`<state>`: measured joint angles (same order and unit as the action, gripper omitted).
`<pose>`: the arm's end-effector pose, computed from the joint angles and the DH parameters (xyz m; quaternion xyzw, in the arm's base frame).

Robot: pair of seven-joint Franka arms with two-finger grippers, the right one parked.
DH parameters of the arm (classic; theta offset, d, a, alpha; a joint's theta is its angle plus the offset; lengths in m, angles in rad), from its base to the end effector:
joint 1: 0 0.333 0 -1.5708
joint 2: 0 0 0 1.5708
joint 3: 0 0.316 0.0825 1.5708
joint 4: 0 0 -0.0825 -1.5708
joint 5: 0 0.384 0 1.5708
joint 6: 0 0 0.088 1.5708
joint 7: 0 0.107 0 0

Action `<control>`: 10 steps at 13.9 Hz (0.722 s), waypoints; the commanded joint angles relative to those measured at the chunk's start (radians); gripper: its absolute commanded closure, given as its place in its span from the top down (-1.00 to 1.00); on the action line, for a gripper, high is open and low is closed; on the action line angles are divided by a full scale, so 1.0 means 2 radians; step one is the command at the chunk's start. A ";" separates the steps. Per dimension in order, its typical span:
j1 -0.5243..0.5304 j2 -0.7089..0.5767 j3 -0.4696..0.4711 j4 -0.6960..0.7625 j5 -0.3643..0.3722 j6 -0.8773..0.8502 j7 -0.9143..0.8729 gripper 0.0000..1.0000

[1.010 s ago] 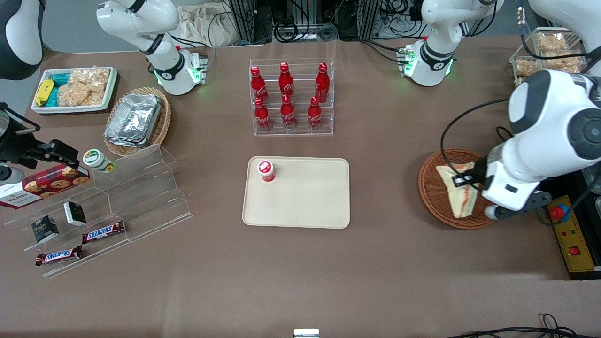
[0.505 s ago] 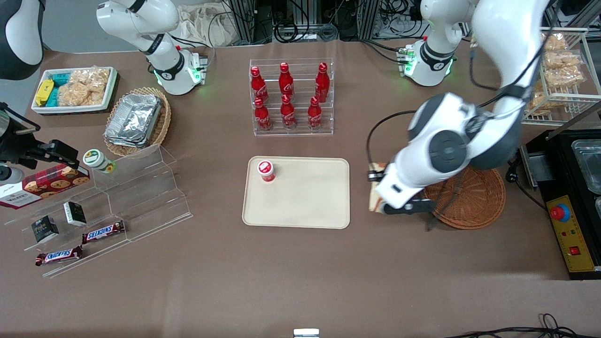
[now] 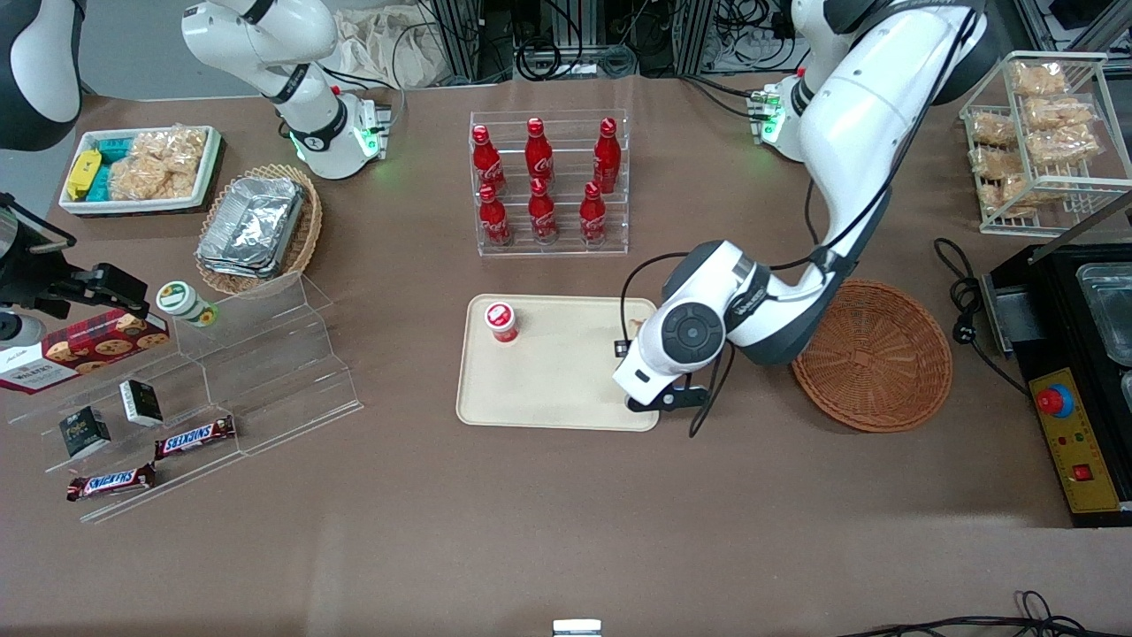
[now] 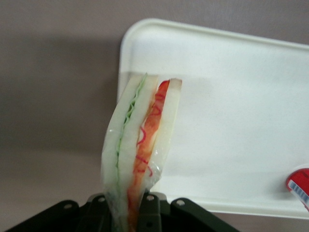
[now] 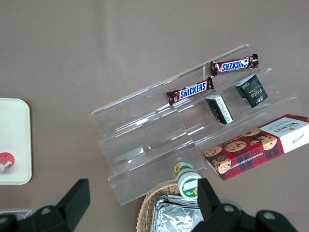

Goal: Place sandwich from basket to tray
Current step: 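Lift the sandwich out of the basket and carry it over the cream tray, then lower the sandwich onto the tray and open the left gripper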

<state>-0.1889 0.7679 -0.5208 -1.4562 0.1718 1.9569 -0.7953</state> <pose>0.5756 -0.3954 0.2593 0.9898 0.0500 -0.1320 0.0201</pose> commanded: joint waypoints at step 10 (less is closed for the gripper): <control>0.001 -0.022 0.003 0.024 0.051 -0.010 -0.050 1.00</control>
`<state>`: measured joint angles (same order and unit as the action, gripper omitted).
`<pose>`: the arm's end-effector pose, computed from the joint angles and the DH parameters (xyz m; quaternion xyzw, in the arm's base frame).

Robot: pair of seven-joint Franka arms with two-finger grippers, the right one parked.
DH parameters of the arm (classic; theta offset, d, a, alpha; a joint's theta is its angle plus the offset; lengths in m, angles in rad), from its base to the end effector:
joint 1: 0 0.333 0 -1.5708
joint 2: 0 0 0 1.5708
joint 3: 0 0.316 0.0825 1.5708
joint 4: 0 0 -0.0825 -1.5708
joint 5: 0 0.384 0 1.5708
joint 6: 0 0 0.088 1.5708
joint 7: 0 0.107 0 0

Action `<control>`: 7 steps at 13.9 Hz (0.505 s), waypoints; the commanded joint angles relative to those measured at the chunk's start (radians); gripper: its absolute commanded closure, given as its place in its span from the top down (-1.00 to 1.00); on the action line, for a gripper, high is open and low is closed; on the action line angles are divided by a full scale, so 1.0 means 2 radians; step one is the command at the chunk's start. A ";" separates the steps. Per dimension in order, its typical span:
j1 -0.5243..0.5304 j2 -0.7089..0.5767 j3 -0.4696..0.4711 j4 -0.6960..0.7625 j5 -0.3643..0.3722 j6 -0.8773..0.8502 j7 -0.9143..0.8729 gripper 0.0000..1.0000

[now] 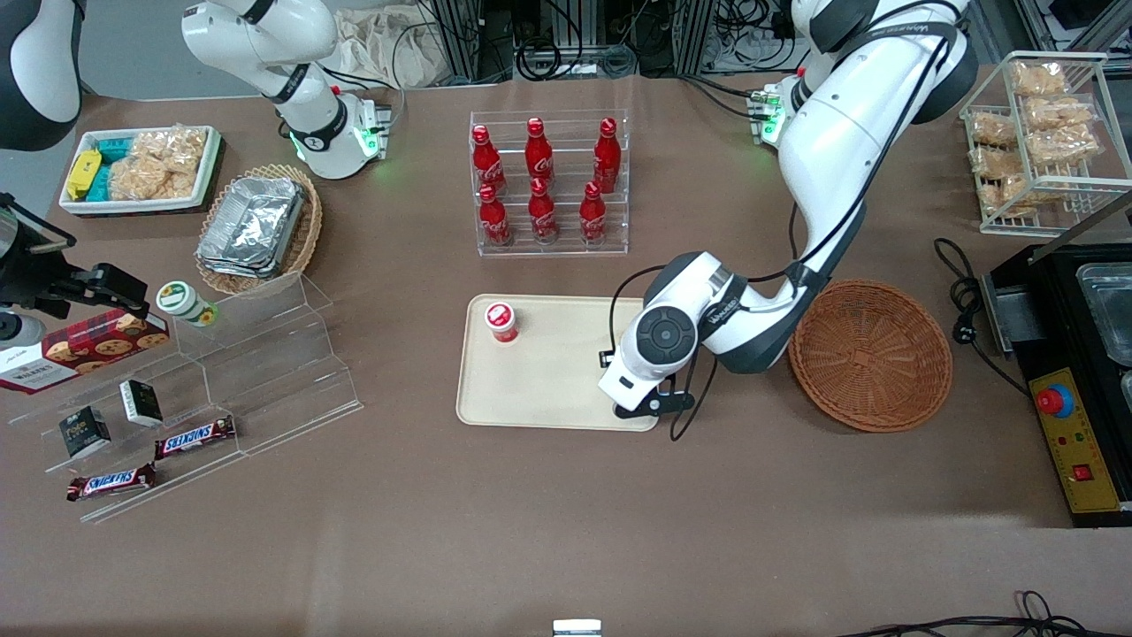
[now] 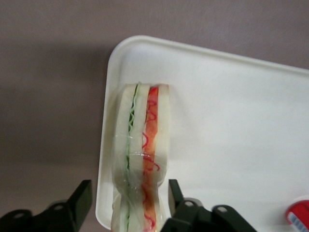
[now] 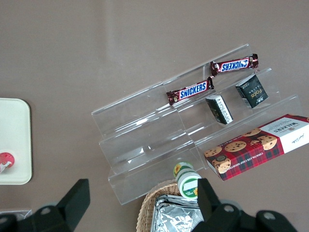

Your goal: Place sandwich from basket to tray

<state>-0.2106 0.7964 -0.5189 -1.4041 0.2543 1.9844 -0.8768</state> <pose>0.5871 -0.4054 0.2627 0.9933 0.0711 -0.0903 0.0101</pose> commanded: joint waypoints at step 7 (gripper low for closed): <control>0.121 -0.169 -0.001 -0.040 -0.012 -0.109 0.016 1.00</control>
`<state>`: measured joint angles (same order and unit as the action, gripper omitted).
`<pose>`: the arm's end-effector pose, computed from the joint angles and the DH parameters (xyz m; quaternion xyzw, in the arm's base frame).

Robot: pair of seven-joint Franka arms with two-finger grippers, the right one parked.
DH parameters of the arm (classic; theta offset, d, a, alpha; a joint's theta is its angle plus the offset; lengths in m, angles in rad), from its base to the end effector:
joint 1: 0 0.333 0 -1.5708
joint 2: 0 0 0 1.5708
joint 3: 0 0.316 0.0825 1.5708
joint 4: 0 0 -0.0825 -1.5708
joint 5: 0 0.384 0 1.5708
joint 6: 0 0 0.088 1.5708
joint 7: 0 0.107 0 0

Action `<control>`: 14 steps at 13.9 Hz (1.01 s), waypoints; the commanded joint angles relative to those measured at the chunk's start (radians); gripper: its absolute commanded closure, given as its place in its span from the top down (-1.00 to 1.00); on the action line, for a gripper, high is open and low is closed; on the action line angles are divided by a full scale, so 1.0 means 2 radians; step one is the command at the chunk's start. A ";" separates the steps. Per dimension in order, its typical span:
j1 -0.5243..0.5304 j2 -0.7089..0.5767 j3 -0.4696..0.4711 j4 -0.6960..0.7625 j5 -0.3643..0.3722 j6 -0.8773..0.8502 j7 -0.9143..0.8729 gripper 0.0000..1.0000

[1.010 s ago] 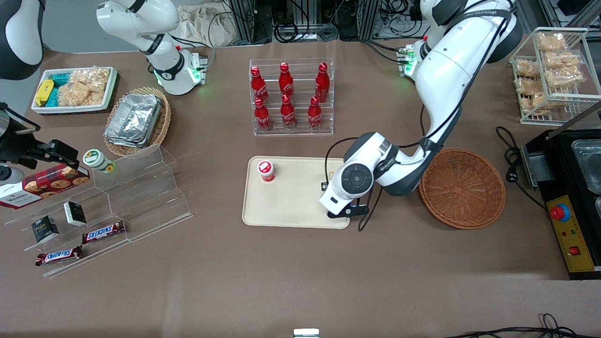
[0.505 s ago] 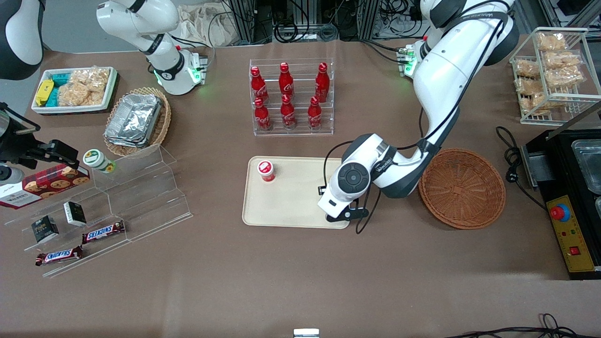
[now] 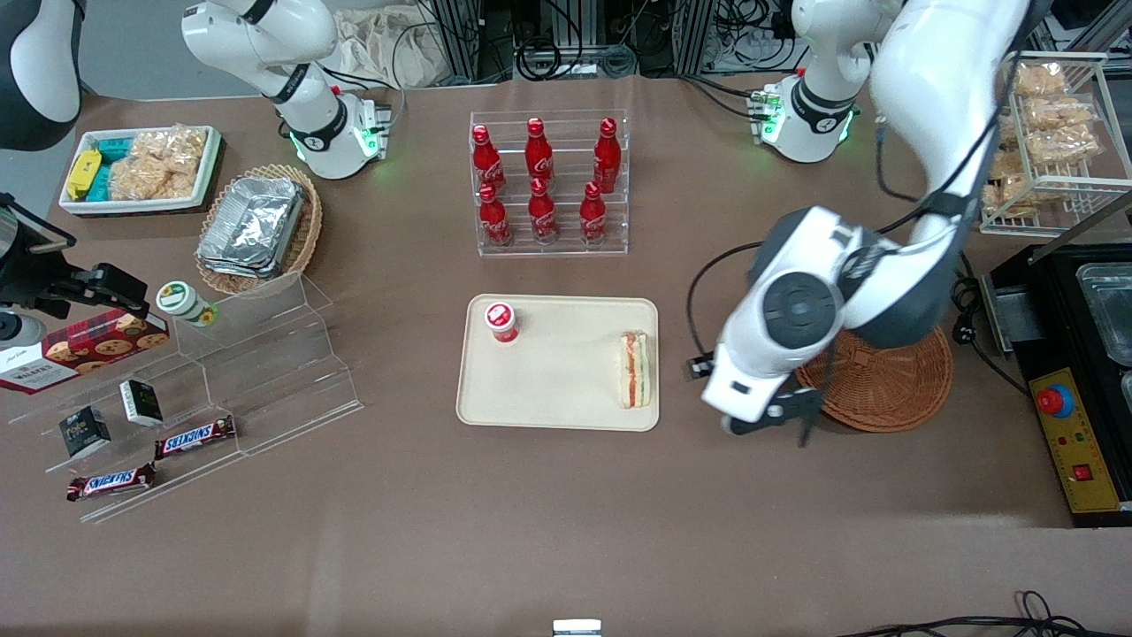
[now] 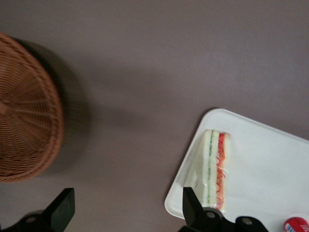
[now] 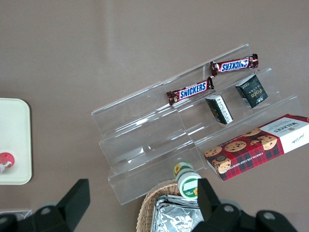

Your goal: Place sandwich from basket to tray

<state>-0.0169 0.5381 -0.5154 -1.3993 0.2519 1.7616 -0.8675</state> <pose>0.6314 -0.2708 0.4155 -0.9857 -0.1599 0.0453 0.0289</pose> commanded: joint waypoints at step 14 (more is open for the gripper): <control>0.032 -0.233 0.162 -0.181 -0.094 -0.045 0.392 1.00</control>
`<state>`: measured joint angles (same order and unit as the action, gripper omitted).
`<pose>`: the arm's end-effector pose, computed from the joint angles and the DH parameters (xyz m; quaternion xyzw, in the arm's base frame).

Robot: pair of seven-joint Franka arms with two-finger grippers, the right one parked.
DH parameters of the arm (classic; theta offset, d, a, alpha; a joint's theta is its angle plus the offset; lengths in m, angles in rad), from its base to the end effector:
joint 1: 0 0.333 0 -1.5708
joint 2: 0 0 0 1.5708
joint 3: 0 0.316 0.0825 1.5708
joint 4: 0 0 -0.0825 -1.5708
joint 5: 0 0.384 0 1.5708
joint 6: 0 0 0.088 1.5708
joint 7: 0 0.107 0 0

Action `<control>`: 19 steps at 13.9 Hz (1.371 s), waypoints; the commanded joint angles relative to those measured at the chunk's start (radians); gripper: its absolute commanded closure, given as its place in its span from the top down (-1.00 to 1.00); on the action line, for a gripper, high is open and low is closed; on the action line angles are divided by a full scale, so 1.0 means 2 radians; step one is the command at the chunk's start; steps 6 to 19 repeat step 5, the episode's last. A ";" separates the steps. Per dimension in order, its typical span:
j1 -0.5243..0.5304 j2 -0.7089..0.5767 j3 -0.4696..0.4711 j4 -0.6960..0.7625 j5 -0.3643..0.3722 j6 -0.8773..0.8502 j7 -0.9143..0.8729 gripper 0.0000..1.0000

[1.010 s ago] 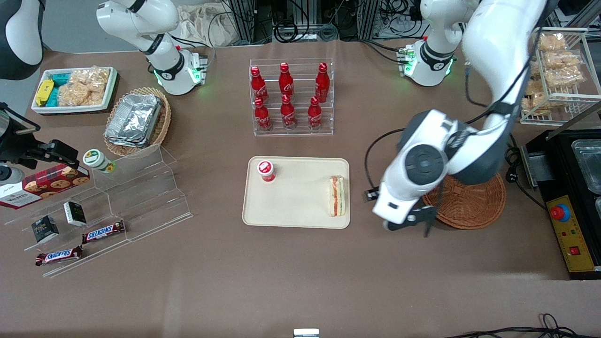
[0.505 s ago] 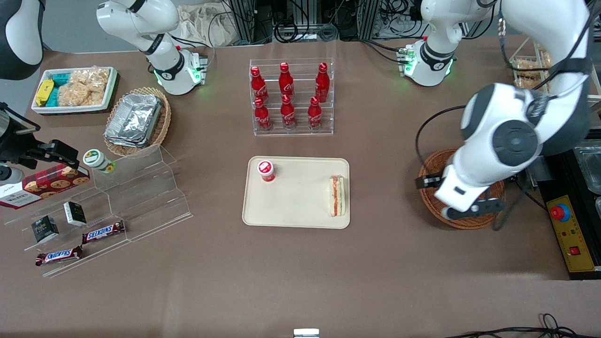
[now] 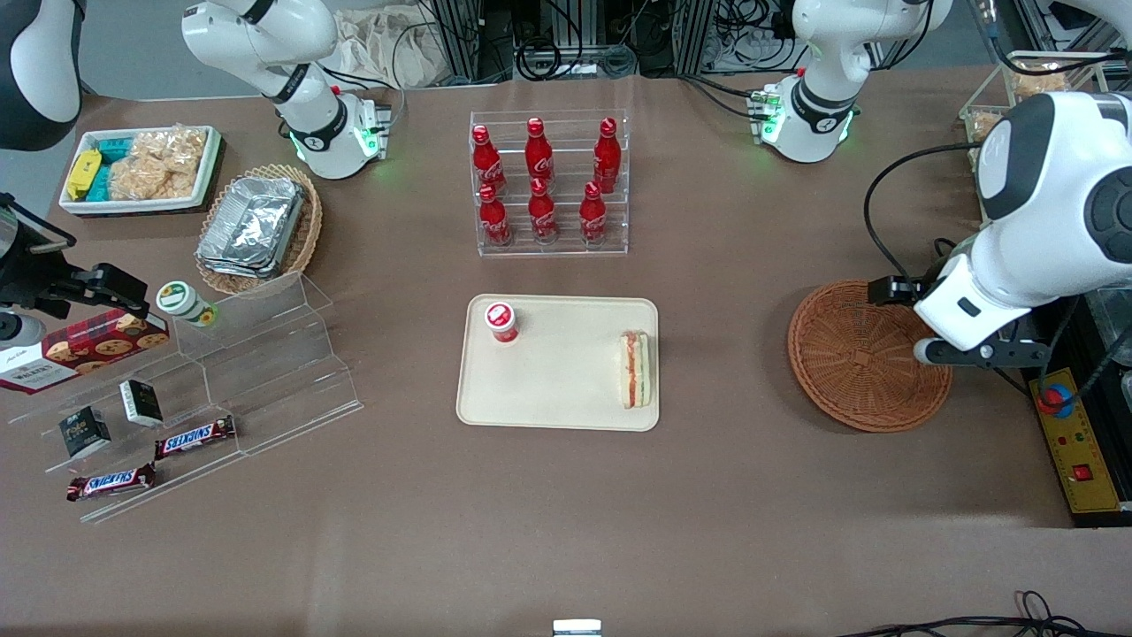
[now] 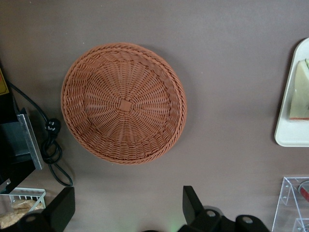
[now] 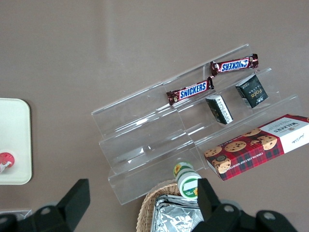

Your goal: Place sandwich from basket to tray

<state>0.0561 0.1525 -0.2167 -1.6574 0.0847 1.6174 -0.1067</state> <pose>0.5825 -0.0785 0.5022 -0.9947 0.0331 0.0899 0.0379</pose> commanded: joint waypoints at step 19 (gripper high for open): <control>0.010 -0.005 0.016 0.003 -0.019 0.024 0.012 1.00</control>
